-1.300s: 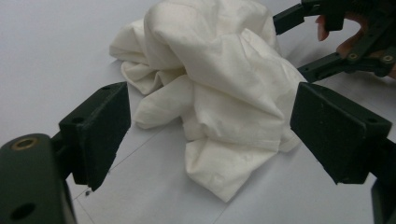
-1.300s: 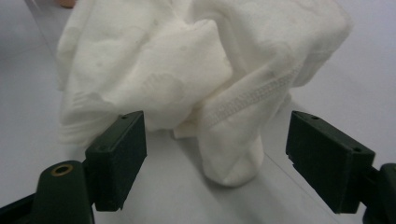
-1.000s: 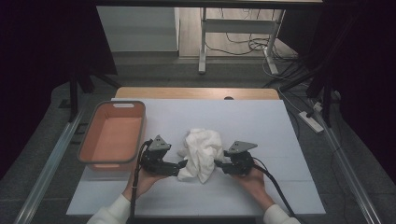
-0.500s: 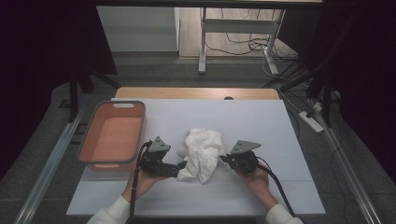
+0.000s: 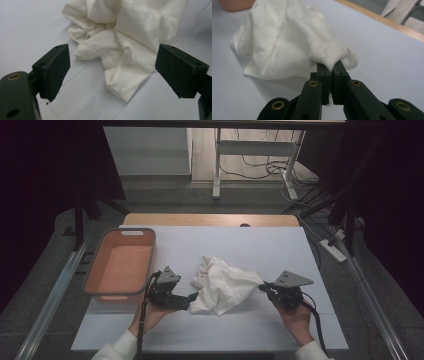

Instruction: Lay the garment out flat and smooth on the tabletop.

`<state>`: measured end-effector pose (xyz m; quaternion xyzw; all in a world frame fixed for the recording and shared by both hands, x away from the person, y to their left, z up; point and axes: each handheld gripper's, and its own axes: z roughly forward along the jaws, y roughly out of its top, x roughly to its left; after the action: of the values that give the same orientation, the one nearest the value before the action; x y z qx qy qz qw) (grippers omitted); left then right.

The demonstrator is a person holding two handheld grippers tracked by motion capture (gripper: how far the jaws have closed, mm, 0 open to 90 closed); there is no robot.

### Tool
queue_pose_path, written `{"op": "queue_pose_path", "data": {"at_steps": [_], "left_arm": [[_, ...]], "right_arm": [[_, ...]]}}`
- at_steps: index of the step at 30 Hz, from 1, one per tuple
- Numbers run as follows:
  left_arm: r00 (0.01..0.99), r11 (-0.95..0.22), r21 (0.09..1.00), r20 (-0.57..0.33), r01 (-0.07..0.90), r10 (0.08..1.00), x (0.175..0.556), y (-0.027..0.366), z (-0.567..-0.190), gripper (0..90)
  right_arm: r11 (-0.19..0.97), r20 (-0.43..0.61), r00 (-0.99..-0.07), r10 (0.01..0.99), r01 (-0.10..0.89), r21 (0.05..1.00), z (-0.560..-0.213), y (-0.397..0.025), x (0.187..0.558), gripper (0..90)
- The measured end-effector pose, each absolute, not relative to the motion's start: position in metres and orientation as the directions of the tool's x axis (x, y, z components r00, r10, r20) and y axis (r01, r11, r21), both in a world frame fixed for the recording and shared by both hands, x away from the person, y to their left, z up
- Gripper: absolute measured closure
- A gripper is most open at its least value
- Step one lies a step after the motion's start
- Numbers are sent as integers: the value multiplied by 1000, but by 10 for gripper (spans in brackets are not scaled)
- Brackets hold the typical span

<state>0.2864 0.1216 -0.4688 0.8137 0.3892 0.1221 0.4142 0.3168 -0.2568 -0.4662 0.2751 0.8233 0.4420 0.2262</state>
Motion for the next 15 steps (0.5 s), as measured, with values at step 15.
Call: {"op": "queue_pose_path", "data": {"at_steps": [15], "left_arm": [[664, -349, 771, -125, 533, 738, 286, 123, -469, 135]], "right_arm": [[518, -119, -748, 653, 326, 791, -481, -264, 327, 865]]}}
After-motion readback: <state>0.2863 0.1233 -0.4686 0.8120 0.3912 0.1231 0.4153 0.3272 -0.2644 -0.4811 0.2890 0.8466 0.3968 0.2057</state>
